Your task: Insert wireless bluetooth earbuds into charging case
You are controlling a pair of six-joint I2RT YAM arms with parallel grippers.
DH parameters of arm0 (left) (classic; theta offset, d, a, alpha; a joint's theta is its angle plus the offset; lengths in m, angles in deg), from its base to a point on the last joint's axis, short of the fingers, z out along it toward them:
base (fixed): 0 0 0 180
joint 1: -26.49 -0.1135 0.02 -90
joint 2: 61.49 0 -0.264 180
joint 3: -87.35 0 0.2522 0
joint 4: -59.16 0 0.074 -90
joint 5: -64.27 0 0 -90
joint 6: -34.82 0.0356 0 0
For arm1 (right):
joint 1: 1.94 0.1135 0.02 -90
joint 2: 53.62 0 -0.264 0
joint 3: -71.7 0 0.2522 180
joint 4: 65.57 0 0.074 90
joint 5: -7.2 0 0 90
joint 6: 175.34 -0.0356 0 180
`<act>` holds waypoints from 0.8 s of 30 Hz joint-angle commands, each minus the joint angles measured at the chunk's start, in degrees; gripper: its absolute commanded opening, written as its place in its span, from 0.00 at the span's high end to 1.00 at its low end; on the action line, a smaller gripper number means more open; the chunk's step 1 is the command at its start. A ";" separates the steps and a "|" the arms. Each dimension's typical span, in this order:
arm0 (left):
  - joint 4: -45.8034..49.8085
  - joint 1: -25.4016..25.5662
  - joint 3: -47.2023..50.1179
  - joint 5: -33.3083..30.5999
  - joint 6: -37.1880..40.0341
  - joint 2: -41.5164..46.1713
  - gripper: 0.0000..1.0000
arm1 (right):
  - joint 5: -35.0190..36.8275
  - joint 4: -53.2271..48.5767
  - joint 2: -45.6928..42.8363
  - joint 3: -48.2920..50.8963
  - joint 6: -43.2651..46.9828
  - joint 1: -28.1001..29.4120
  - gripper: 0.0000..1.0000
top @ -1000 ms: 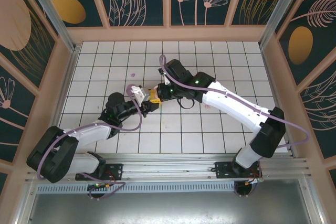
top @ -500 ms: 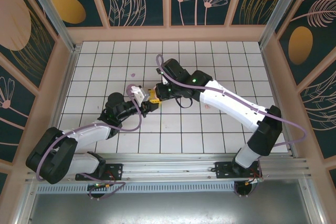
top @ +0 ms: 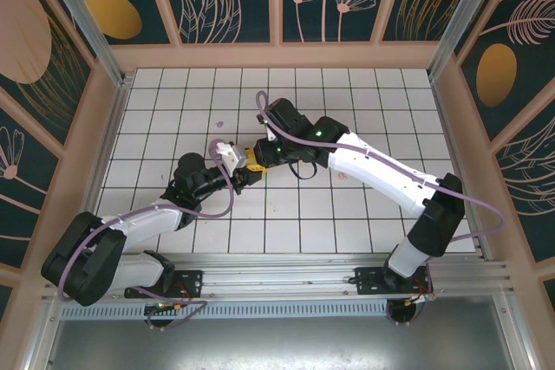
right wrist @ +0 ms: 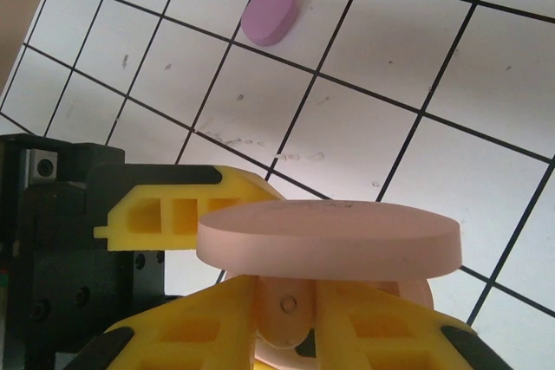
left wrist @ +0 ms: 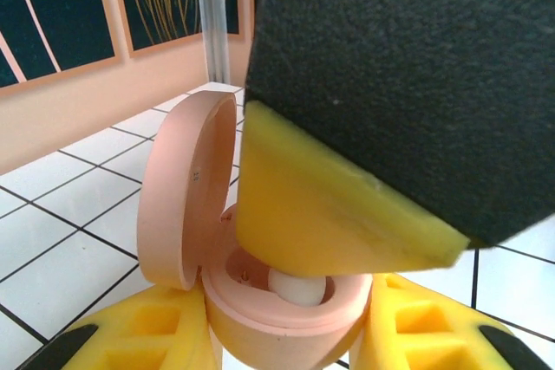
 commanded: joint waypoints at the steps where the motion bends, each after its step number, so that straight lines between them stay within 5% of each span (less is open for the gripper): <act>1: -2.21 0.20 -1.56 -0.61 0.69 1.41 0.91 | -0.96 -1.06 -1.45 -0.29 -0.53 0.72 0.76; 24: -5.20 0.18 -0.30 -3.64 -3.57 1.48 0.90 | -2.38 6.41 -10.19 2.80 -0.88 0.37 0.74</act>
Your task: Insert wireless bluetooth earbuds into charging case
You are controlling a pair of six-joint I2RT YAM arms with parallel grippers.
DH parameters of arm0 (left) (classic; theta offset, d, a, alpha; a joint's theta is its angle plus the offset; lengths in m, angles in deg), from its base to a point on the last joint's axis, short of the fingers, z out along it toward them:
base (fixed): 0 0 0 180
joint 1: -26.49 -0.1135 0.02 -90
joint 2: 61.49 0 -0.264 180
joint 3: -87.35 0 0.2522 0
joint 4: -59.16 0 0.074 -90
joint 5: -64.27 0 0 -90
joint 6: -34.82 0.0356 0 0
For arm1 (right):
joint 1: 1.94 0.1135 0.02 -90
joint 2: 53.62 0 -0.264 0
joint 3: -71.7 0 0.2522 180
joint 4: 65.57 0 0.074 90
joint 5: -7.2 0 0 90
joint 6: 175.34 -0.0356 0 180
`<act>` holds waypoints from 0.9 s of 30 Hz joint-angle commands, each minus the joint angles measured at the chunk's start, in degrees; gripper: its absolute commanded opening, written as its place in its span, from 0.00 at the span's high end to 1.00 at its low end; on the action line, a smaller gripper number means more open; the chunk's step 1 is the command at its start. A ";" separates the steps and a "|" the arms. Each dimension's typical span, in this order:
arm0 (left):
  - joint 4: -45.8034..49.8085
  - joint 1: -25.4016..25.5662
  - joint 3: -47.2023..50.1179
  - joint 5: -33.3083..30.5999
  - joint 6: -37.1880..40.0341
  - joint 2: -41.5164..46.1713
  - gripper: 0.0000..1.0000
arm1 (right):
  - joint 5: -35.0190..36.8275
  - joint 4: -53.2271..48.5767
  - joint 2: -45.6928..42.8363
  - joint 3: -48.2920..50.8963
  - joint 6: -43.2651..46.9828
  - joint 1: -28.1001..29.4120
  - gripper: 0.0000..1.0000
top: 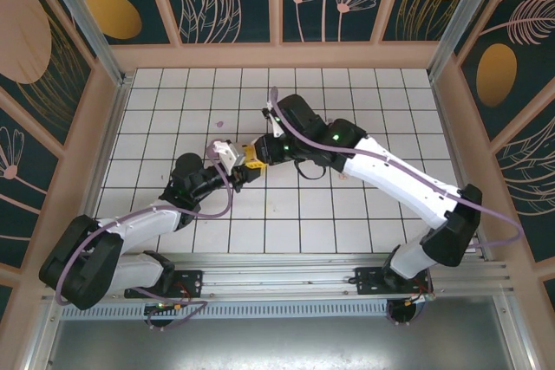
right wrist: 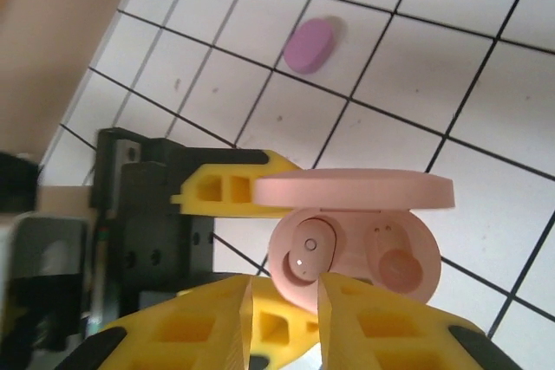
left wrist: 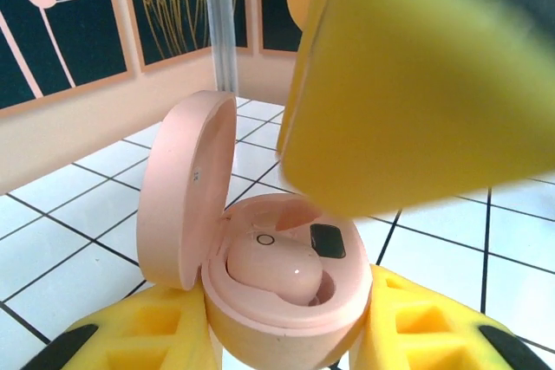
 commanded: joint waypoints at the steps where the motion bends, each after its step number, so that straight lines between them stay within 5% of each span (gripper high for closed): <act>1: -4.78 0.19 -0.36 -1.48 -3.27 -0.07 0.90 | -0.78 3.82 -4.30 1.79 -0.94 0.03 0.74; 10: -2.14 0.11 -2.72 -1.05 -7.35 -3.78 0.92 | 3.35 4.24 -12.71 8.27 -7.59 -5.13 0.72; 17: 0.11 0.11 -2.45 1.35 -7.61 -3.34 0.92 | -0.83 0.61 -20.12 21.00 -15.83 -20.21 0.71; 27: 3.36 0.09 -0.99 2.15 -5.59 -0.10 0.91 | -12.95 7.47 -21.81 42.33 -13.73 -40.50 0.73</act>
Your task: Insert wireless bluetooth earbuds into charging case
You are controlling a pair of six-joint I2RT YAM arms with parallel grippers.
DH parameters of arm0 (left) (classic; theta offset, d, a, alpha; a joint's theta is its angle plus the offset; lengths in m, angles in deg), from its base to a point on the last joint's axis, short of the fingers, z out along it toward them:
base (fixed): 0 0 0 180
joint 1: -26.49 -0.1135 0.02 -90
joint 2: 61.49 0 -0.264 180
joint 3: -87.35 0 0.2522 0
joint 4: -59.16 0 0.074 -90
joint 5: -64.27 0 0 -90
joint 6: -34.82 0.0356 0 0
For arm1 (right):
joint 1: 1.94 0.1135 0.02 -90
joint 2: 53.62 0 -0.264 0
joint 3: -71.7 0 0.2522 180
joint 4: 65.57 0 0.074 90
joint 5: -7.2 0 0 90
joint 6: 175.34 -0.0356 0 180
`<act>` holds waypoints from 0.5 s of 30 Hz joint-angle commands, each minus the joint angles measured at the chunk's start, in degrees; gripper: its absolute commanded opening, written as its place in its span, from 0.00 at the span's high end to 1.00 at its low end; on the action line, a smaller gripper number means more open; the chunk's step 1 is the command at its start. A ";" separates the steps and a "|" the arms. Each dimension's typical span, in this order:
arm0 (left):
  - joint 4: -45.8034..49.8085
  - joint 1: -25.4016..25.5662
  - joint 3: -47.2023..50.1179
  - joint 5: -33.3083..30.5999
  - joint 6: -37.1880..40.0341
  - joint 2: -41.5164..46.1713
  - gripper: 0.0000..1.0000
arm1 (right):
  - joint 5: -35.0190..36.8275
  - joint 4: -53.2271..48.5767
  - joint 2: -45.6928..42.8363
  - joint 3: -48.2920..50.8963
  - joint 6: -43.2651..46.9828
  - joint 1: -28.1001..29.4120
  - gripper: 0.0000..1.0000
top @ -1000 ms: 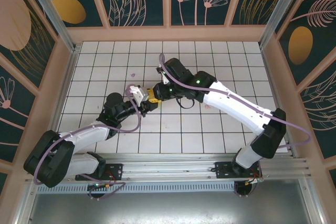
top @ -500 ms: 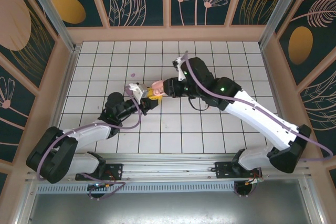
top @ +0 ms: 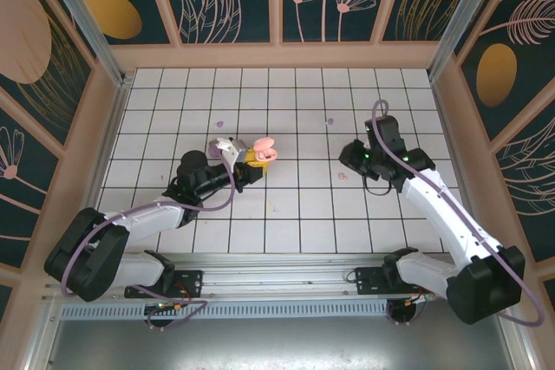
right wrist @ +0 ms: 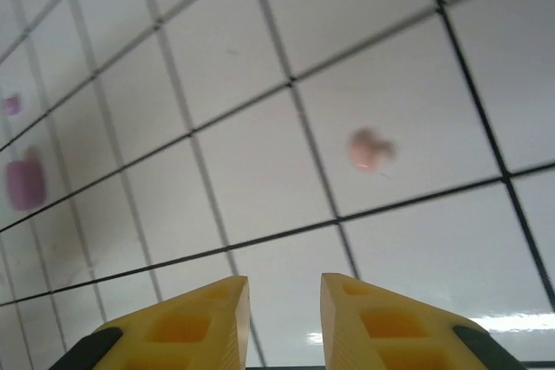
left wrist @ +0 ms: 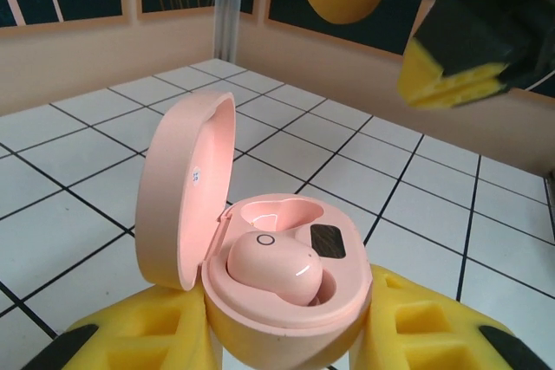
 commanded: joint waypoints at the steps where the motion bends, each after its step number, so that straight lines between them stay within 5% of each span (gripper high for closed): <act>1: 0.05 0.10 0.40 0.91 0.90 2.07 0.91 | -6.81 4.01 0.98 3.80 0.83 -3.89 0.74; 7: 0.09 0.10 -0.90 1.23 -0.41 1.52 0.91 | -7.63 9.29 5.67 9.35 4.03 -9.23 0.77; 15: -3.63 0.11 -1.18 1.81 -2.40 -1.87 0.91 | -5.94 11.74 11.39 8.70 5.22 -9.35 0.80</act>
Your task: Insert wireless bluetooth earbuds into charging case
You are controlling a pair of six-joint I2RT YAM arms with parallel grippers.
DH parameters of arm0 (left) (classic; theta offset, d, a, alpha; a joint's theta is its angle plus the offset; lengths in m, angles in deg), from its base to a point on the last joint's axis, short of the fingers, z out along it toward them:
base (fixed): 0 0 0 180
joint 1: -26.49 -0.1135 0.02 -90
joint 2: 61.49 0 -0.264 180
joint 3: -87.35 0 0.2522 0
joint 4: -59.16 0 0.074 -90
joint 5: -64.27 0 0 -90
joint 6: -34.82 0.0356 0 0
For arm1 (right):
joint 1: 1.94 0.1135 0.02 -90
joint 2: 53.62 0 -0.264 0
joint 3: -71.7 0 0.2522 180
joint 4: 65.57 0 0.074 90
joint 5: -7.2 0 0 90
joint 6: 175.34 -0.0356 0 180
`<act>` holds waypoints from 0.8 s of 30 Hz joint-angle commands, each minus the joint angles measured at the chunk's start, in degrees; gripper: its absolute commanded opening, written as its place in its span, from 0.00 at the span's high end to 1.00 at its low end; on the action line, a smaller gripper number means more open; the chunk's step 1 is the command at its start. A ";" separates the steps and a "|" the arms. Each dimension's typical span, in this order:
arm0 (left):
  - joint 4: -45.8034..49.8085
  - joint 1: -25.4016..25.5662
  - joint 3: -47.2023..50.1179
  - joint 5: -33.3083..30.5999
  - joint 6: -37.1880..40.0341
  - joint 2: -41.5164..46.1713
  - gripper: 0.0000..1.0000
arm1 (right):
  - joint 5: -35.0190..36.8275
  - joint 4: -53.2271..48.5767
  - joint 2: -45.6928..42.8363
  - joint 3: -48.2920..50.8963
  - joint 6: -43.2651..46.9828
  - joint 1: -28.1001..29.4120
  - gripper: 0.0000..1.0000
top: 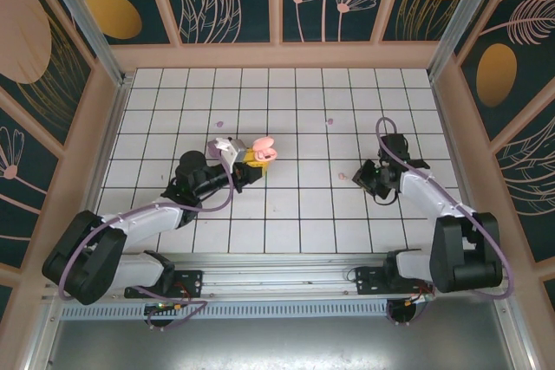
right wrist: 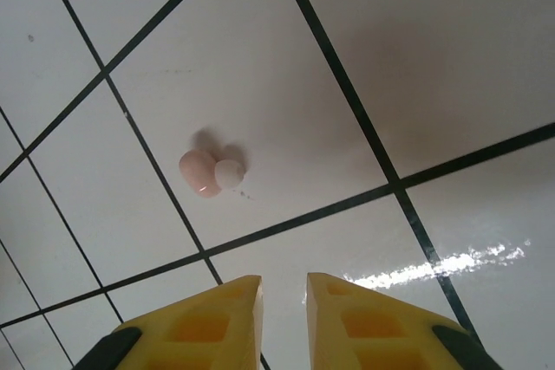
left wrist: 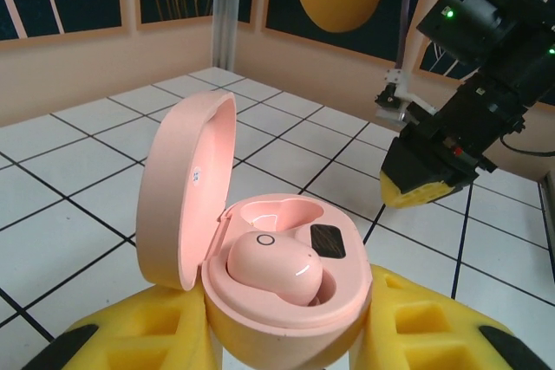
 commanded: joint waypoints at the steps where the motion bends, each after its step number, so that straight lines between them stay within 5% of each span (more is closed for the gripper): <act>1: -3.34 0.09 -1.43 2.00 -1.73 -1.76 0.91 | 0.56 2.53 1.54 -0.86 1.66 0.36 0.80; 11: -3.03 0.06 -2.06 2.35 -2.06 -3.03 0.91 | 19.47 -6.67 9.99 -12.55 7.72 13.77 0.80; 24: -1.13 0.06 -2.43 1.84 -1.39 -2.76 0.91 | 20.55 -10.62 20.89 -19.16 14.85 17.35 0.79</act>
